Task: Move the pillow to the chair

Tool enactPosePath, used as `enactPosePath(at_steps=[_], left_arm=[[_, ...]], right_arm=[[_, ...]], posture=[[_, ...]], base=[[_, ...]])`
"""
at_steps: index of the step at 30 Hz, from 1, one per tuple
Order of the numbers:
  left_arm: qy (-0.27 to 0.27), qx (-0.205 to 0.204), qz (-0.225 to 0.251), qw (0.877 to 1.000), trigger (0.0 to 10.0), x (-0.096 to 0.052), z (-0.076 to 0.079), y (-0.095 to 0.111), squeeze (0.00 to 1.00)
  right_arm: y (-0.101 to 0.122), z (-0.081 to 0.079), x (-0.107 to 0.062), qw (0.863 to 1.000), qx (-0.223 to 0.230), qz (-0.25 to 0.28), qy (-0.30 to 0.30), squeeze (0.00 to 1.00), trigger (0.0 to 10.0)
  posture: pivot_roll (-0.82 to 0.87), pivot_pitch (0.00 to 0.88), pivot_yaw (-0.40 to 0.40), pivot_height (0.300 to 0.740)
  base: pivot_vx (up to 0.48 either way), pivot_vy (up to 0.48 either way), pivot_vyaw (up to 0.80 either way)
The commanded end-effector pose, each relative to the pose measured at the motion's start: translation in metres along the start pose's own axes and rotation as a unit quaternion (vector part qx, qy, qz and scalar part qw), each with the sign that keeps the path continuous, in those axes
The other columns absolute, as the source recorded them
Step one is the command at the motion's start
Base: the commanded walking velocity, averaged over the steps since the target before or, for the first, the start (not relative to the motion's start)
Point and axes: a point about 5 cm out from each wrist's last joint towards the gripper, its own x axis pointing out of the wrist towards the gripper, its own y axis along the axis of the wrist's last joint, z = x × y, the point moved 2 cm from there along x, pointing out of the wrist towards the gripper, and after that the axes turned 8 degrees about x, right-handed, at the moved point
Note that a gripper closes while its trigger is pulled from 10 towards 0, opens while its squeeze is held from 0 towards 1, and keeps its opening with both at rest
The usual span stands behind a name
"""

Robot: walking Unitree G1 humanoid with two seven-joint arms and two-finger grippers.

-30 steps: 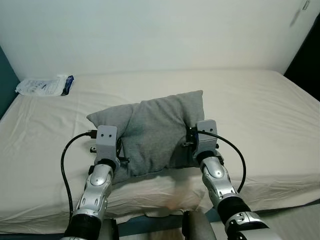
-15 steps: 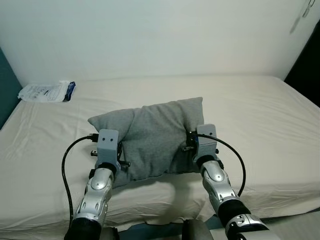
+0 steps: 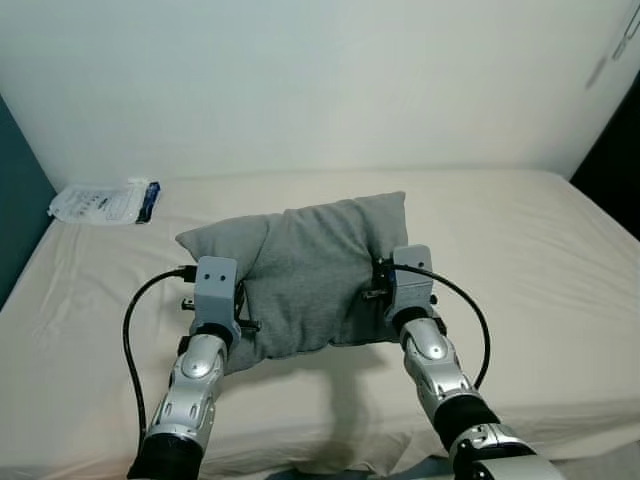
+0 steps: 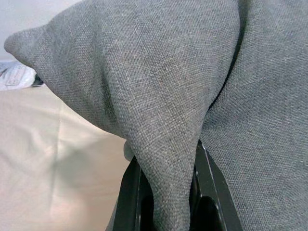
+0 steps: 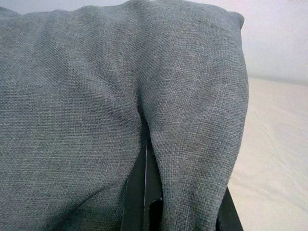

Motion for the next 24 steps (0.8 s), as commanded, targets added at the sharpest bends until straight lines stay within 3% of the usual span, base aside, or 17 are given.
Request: enactPosePath(at_steps=[1,9,24], left_arm=[[0.0,0.004,0.028,1.0,10.0,0.0026,0.0001,0.0112,0.0],[0.002,0.003,0.03,1.0,10.0,0.0028,-0.0012,0.0115,0.0],[0.004,0.008,0.033,0.999,10.0,0.0033,-0.0024,0.0118,0.0]], right_arm=[[-0.0009,-0.0054,0.0014,1.0,0.001,-0.006,0.011,0.0,10.0],[0.0009,-0.007,0.0025,1.0,0.005,-0.002,0.015,0.0,10.0],[-0.0011,-0.0105,0.0036,0.999,0.019,-0.014,0.031,0.0,10.0]], posture=[[0.01,0.0,-0.07,0.698],[0.01,0.0,-0.068,0.722],[0.01,0.0,-0.065,0.722]], base=[[0.0,0.0,0.0],[0.0,0.0,0.0],[0.0,0.0,0.0]])
